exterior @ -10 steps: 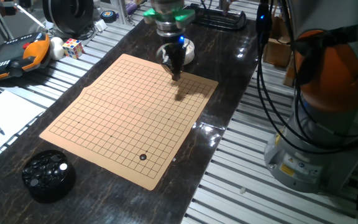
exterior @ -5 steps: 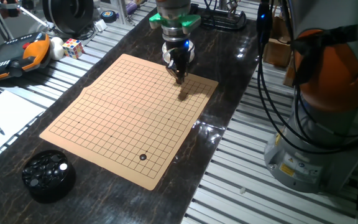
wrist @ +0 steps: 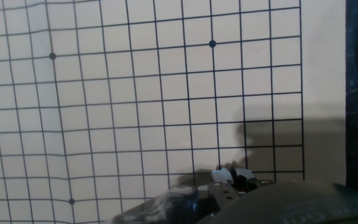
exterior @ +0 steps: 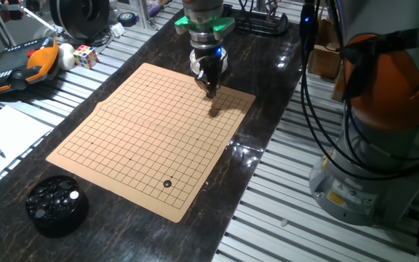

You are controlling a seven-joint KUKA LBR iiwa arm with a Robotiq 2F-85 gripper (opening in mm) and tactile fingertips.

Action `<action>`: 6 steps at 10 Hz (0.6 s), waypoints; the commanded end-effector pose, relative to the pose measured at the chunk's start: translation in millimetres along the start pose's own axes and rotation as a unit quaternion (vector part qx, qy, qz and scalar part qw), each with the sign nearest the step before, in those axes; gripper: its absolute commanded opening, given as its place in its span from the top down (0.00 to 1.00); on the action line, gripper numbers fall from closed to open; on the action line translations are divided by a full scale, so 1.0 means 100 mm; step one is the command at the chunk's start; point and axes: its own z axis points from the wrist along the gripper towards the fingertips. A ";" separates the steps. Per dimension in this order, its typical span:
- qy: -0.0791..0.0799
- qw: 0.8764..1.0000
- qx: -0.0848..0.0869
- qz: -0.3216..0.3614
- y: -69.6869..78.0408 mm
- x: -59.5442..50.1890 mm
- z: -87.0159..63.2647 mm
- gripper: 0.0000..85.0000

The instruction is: Play the first move as black on the 3-4 point in the upper right corner of the Go board

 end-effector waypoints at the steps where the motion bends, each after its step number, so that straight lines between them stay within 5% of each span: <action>1: 0.000 1.000 0.001 -0.002 0.00 0.00 0.00 0.98; 6: 0.006 1.000 0.010 0.014 0.00 0.00 0.00 0.98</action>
